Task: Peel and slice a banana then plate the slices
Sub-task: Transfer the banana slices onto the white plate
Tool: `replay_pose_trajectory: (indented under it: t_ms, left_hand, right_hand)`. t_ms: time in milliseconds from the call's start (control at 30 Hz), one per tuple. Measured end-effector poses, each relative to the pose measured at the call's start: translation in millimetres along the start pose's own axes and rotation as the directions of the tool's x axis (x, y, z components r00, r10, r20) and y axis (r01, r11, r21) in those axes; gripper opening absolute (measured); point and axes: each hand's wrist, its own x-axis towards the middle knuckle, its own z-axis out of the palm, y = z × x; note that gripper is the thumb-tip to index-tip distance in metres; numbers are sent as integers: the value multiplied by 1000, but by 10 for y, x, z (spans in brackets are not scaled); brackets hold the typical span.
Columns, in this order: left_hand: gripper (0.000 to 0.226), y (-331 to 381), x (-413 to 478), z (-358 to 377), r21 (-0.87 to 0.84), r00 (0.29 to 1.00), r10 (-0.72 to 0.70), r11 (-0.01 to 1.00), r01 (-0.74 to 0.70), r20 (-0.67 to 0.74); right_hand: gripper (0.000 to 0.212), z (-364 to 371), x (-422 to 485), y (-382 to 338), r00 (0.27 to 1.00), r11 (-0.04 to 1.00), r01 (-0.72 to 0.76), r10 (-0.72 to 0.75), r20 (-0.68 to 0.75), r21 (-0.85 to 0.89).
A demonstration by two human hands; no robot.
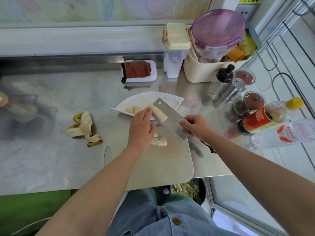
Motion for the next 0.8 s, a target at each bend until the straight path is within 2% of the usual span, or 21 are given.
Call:
replay_pose_trajectory:
  t_ms: [133, 300, 500, 600, 700, 800]
  left_hand:
    - [53, -142, 165, -105, 34, 996, -70, 997, 68, 63]
    - [51, -300, 302, -175, 117, 985, -99, 990, 83, 140]
    - [40, -384, 396, -184, 246, 992, -77, 968, 50, 104]
    - [33, -394, 423, -174, 352, 995, -1, 935, -36, 103]
    - [31, -366, 430, -164, 344, 997, 26, 938, -47, 66]
    - [40, -337, 395, -154, 321, 998, 36, 946, -48, 42]
  right_hand:
    - [21, 108, 173, -235, 1000, 999, 2, -2, 7, -34]
    - [24, 224, 325, -348, 999, 997, -50, 50, 10, -59]
    - [22, 267, 390, -377, 996, 995, -90, 90, -1, -40]
    - [24, 265, 396, -374, 995, 994, -102, 102, -10, -34]
    - [25, 272, 387, -367, 993, 993, -114, 114, -8, -16]
    - [26, 302, 358, -345, 993, 993, -120, 120, -5, -11]
